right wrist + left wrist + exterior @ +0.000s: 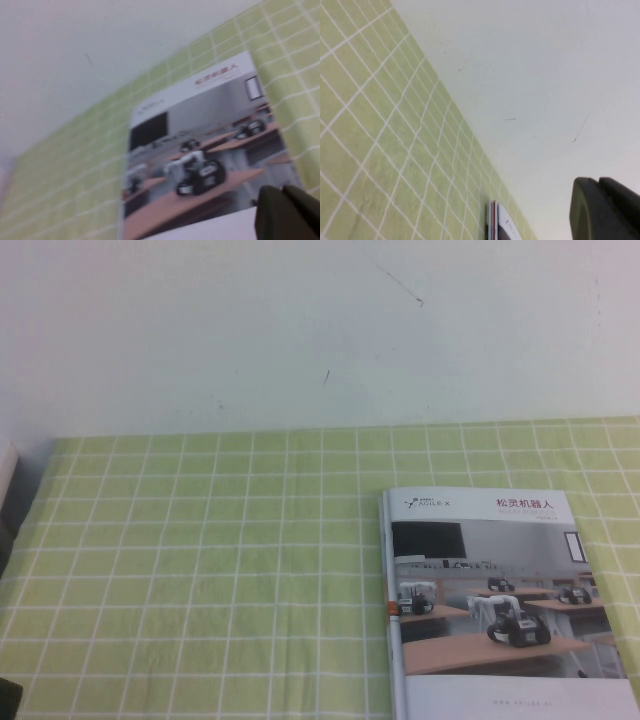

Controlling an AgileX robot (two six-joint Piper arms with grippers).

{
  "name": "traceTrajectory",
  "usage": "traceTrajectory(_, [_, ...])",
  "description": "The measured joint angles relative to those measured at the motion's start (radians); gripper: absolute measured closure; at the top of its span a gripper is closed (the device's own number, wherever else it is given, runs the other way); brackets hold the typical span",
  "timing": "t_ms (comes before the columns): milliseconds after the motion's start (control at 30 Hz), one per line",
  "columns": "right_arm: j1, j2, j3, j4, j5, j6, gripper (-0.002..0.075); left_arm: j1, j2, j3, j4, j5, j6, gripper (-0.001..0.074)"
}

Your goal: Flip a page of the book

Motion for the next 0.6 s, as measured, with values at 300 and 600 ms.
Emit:
traceTrajectory(300, [0.0, 0.0, 0.0, 0.235, -0.021, -0.014, 0.0728, 0.0, 0.0, 0.0, -0.066, -0.026, 0.134, 0.0738])
traceTrajectory(600, [0.0, 0.0, 0.0, 0.239, 0.015, -0.182, 0.0728, 0.0, 0.01, -0.015, -0.075, 0.114, 0.313, 0.0738])
